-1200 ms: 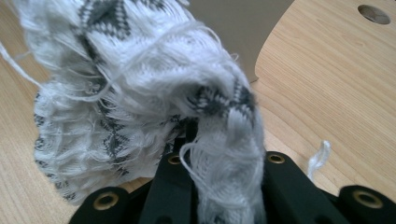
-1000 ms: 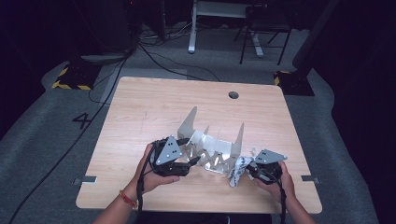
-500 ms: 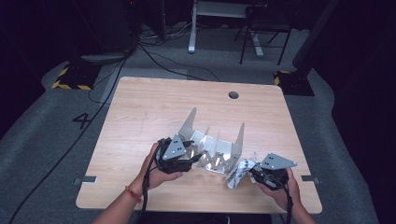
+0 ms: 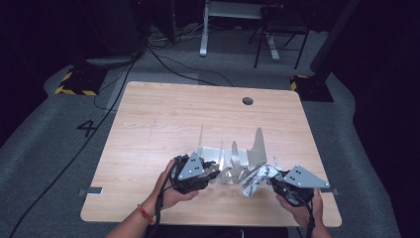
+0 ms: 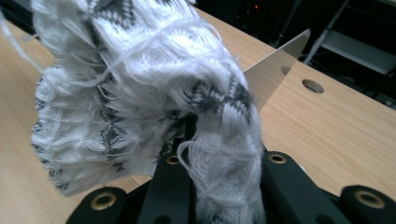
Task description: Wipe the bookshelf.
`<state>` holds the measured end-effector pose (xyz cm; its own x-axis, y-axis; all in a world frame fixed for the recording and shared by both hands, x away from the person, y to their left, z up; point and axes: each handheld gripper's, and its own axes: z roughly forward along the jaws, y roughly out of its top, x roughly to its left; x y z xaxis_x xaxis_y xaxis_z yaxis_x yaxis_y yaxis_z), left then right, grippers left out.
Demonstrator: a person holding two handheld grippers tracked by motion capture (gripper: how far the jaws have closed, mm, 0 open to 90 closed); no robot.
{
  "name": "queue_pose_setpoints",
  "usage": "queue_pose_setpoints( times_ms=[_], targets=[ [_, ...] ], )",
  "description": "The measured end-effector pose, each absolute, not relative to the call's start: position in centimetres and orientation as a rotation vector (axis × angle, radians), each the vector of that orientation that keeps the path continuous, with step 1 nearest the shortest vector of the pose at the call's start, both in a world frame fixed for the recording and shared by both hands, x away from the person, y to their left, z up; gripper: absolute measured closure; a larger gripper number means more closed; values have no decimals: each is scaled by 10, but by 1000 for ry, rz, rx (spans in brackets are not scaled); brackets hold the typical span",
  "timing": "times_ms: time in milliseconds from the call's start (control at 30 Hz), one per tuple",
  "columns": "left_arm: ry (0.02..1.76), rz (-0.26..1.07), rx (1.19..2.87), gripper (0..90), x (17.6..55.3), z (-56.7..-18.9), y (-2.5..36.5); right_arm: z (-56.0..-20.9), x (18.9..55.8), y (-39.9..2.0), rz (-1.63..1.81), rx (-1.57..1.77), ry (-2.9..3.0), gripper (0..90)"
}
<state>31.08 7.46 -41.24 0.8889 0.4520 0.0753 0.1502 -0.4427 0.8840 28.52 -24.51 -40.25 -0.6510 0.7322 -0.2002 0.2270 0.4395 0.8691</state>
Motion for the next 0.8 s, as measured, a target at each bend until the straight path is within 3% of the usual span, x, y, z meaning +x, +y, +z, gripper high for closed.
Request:
queue_pose_setpoints(
  times_ms=[233,533,800],
  targets=[
    [441,383,2005,755,309,-414,71,-423,296,-237,1088,811,2166,810],
    [436,385,1993,762,309,-415,71,-460,313,-236,951,864,2269,820],
    [441,373,1982,782,310,-416,72,-442,324,-264,1014,1011,2110,821]
  ],
)
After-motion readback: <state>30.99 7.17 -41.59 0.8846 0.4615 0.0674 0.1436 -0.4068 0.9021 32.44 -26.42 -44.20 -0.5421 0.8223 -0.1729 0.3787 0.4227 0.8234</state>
